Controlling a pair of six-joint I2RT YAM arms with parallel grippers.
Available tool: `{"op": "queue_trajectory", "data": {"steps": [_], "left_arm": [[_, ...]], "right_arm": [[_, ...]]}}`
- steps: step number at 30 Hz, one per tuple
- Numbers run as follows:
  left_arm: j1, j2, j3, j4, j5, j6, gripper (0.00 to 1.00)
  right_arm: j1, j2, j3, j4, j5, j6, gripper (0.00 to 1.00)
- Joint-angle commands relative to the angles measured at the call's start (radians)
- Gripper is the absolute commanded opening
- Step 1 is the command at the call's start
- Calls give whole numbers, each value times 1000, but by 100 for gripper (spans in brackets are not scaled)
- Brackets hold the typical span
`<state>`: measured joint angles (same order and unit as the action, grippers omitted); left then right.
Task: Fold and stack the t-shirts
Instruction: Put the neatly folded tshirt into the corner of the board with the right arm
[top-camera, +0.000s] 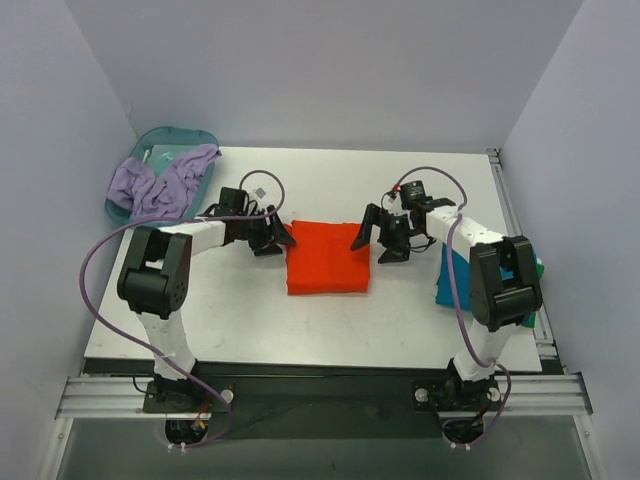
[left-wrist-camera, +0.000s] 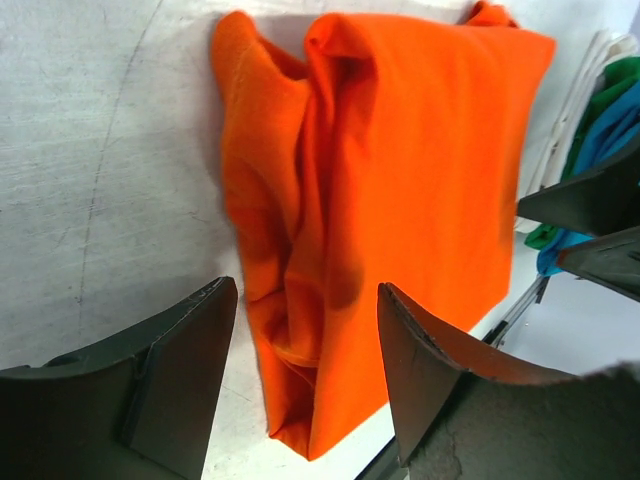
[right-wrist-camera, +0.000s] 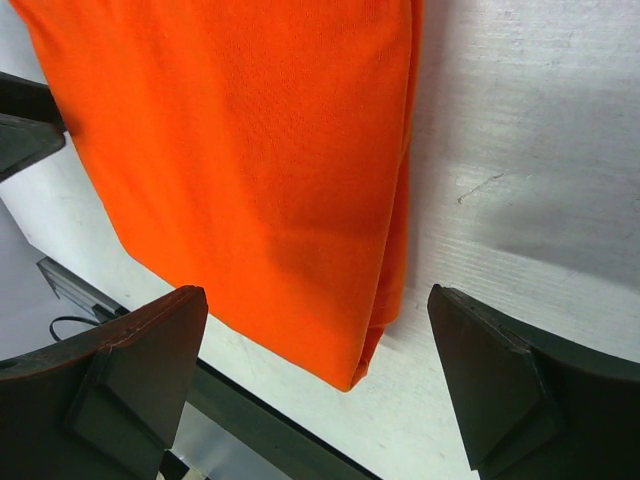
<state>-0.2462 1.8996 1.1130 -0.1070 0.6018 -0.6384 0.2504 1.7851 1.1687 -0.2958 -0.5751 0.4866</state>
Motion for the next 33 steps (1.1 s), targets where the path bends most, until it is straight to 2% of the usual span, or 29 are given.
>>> {"op": "queue_trajectory", "data": {"steps": [1, 8, 11, 13, 22, 23, 33], "left_arm": [[-16, 15, 48, -5, -28, 39, 69], [-38, 56, 59, -19, -42, 52, 72], [-42, 69, 53, -23, -33, 65, 63], [-41, 75, 50, -25, -20, 74, 49], [-39, 88, 1, -51, 4, 124, 9], [-38, 88, -5, -48, 4, 126, 0], [-16, 102, -53, -10, 44, 149, 0]], "right_arm": [[-7, -3, -4, 4, -23, 20, 100], [-7, 20, -18, 26, -20, 32, 100], [-5, 33, -23, 38, -23, 36, 100], [-7, 46, -29, 55, -29, 41, 100], [-16, 103, -41, 142, -86, 69, 99], [-16, 109, -43, 149, -92, 70, 99], [13, 232, -26, 204, -172, 92, 96]]}}
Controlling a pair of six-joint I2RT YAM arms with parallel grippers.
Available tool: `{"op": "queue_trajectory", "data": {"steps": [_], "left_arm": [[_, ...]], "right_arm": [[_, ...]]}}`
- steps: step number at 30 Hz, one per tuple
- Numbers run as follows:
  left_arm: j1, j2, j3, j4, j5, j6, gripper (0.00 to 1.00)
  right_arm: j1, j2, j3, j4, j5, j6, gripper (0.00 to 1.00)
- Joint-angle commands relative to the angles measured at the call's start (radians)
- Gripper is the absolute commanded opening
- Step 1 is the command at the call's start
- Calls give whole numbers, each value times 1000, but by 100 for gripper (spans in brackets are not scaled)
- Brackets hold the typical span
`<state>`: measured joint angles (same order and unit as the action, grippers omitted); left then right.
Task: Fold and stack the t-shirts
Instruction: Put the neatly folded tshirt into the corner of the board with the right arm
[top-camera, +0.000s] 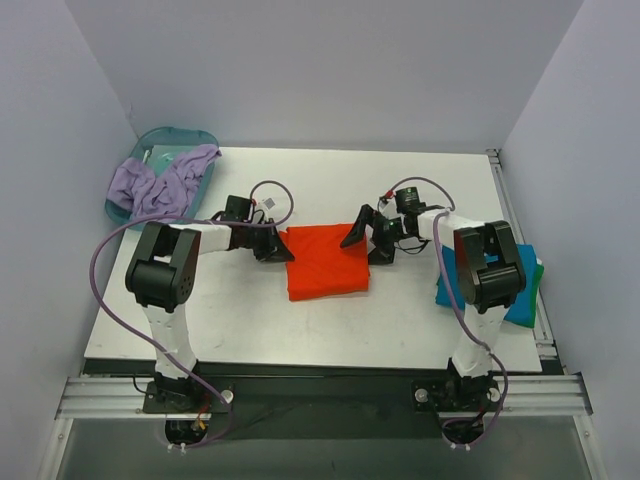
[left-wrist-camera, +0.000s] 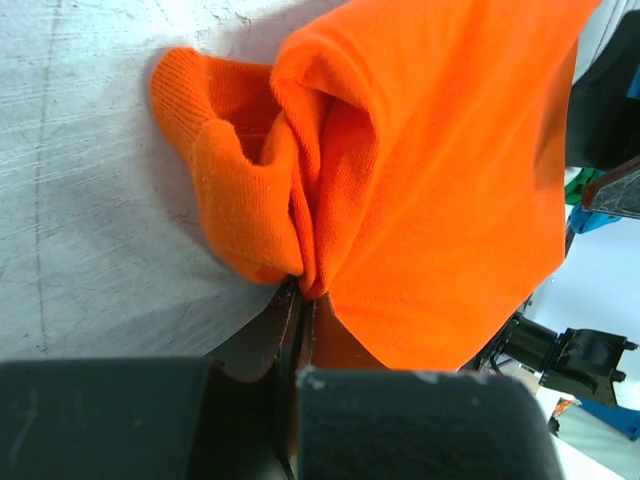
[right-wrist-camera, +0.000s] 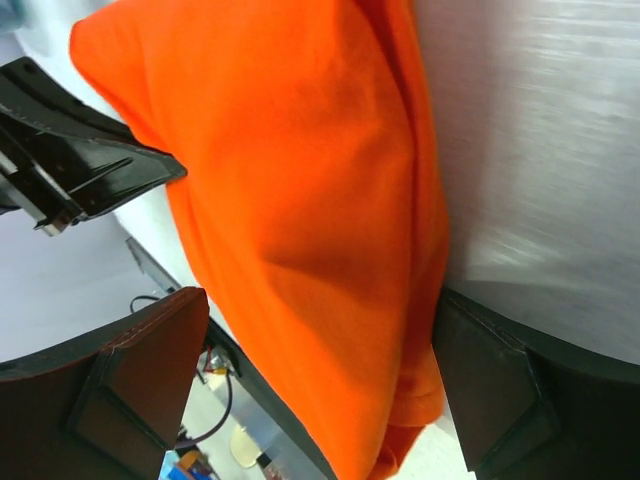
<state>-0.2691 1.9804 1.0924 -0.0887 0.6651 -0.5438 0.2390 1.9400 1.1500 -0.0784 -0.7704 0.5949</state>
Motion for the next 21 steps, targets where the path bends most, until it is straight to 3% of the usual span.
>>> {"op": "queue_trajectory", "data": {"steps": [1, 6, 11, 12, 18, 20, 21], "left_arm": [[7, 20, -32, -26, -16, 57, 0], [10, 28, -29, -23, -2, 62, 0], [11, 37, -23, -19, 7, 64, 0], [11, 40, -22, -17, 10, 64, 0], [11, 31, -20, -13, 14, 56, 2], [13, 20, -17, -14, 11, 48, 16], [14, 3, -12, -13, 8, 42, 19]], "right_arm": [[32, 85, -6, -14, 20, -15, 95], [88, 132, 14, -15, 17, -14, 92], [118, 154, 40, -21, 23, -14, 81], [126, 160, 46, -26, 29, -12, 71], [137, 149, 74, -55, 62, -9, 40], [134, 125, 80, -75, 89, -17, 20], [134, 116, 85, -90, 103, -23, 6]]}}
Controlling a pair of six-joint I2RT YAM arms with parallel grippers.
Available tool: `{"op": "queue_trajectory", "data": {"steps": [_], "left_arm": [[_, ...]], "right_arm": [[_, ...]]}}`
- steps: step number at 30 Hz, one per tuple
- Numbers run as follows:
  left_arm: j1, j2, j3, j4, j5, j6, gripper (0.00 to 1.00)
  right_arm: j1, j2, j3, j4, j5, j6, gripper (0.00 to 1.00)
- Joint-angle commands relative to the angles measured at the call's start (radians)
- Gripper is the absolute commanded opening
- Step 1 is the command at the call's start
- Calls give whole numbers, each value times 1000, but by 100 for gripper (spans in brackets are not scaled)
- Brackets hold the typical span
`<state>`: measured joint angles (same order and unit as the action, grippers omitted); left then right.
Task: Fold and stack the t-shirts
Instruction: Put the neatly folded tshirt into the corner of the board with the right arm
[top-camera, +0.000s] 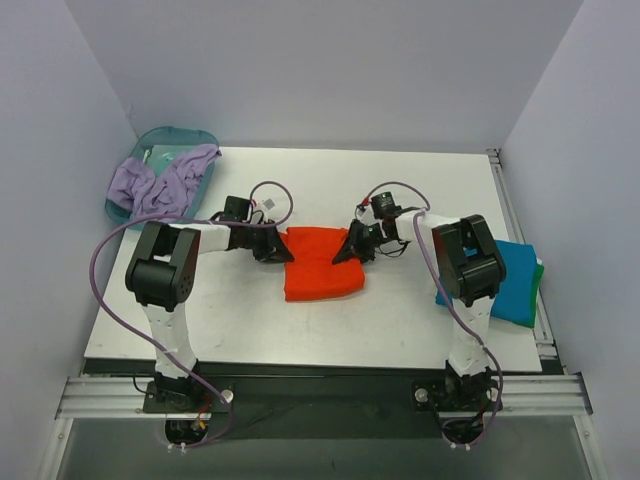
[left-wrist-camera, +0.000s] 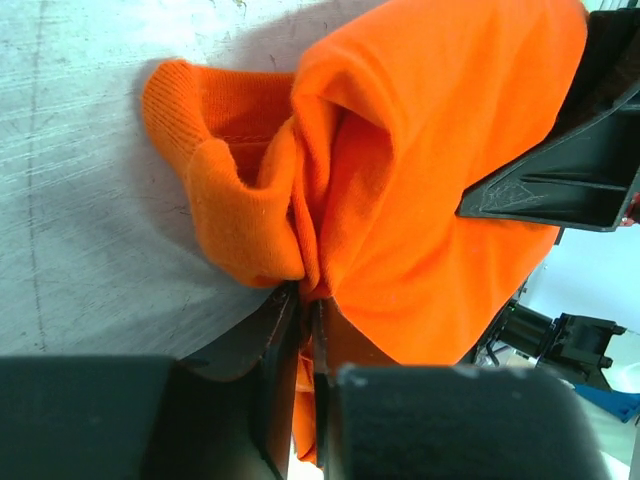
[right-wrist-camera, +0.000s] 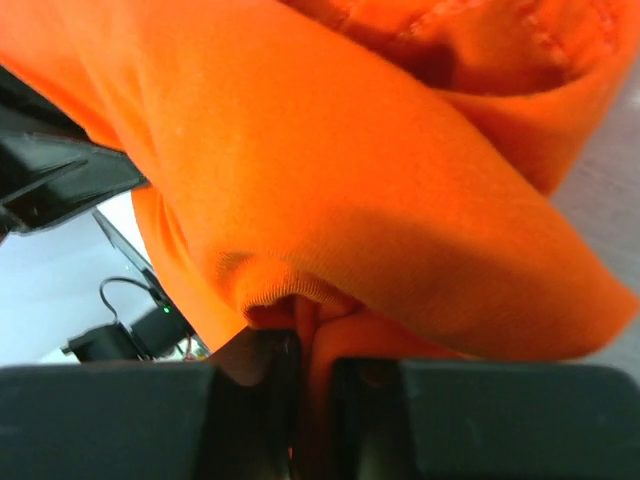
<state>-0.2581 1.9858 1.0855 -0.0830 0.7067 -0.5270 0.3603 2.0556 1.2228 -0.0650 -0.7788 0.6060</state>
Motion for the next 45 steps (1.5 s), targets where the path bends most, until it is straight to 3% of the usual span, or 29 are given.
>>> {"op": "queue_trajectory", "data": {"steps": [1, 2, 6, 22, 45], "left_arm": [[5, -10, -3, -20, -36, 22, 22], [5, -18, 2, -27, -36, 21, 28], [13, -64, 30, -53, -29, 16, 32], [57, -174, 4, -141, -12, 79, 35], [59, -351, -144, -155, -49, 79, 35]], "right_arm": [[11, -9, 23, -123, 124, -44, 0], [6, -20, 38, -162, 156, -55, 0], [-12, -75, 84, -278, 216, -130, 0], [-110, -230, 222, -786, 446, -330, 0], [-339, -482, 337, -1044, 564, -425, 0]]}}
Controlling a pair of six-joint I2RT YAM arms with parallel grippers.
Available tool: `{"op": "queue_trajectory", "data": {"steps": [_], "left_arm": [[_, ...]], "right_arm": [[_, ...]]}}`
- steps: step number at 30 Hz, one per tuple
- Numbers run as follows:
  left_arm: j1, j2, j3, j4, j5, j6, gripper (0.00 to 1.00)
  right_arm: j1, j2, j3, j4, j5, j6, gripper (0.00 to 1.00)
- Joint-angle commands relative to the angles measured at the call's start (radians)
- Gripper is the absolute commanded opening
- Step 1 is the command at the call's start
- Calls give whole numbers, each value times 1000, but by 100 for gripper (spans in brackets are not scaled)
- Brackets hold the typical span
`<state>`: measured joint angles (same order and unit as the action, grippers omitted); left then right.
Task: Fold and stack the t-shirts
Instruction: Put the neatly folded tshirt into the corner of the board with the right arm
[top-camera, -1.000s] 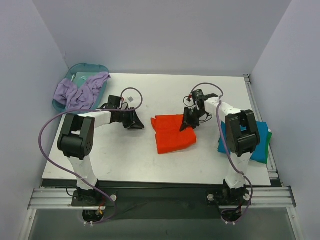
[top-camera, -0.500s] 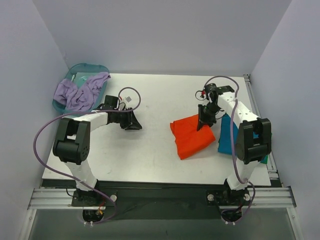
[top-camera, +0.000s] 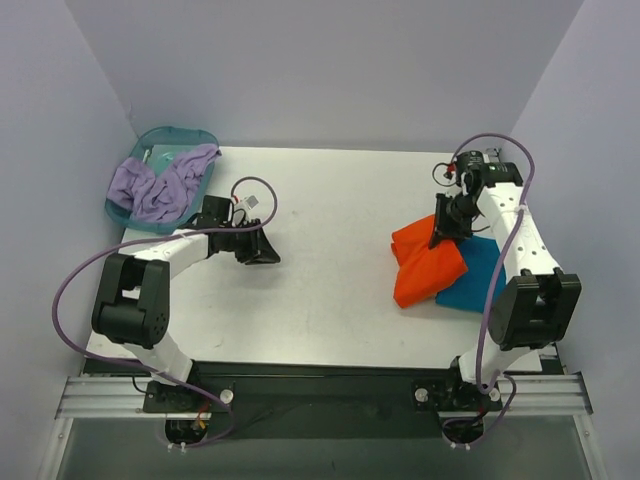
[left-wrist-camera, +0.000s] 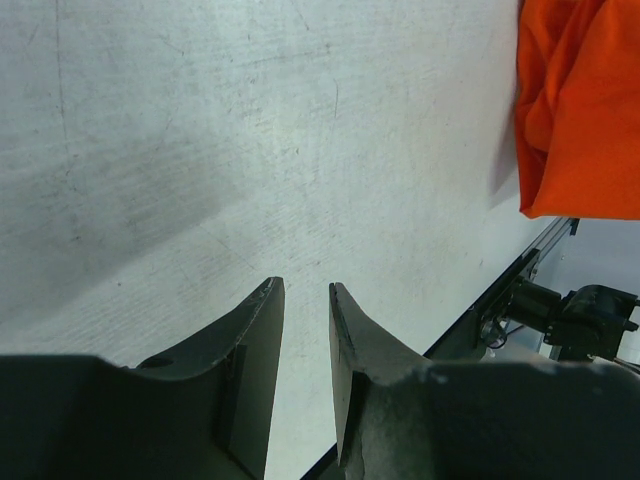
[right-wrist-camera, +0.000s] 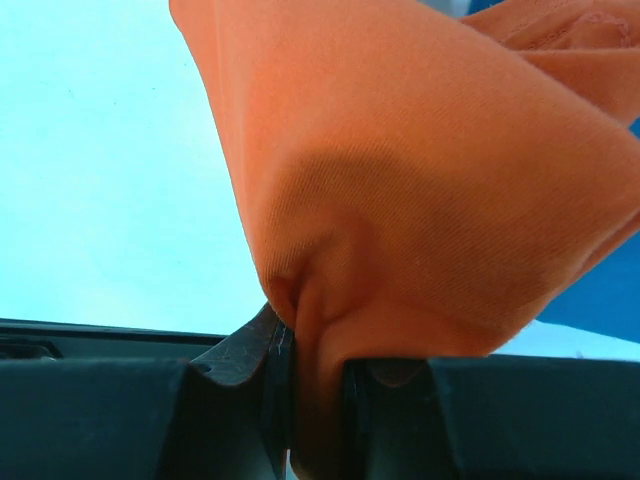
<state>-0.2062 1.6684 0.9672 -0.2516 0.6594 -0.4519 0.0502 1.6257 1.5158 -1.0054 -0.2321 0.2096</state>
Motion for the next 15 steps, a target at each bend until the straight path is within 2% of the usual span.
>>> {"op": "queue_trajectory", "data": {"steps": [1, 15], "left_arm": [[7, -38, -30, 20, -3, 1, 35], [7, -48, -56, 22, -6, -1, 35]], "right_arm": [[-45, -62, 53, -110, 19, -30, 0], [-248, -138, 81, -179, -26, -133, 0]]}}
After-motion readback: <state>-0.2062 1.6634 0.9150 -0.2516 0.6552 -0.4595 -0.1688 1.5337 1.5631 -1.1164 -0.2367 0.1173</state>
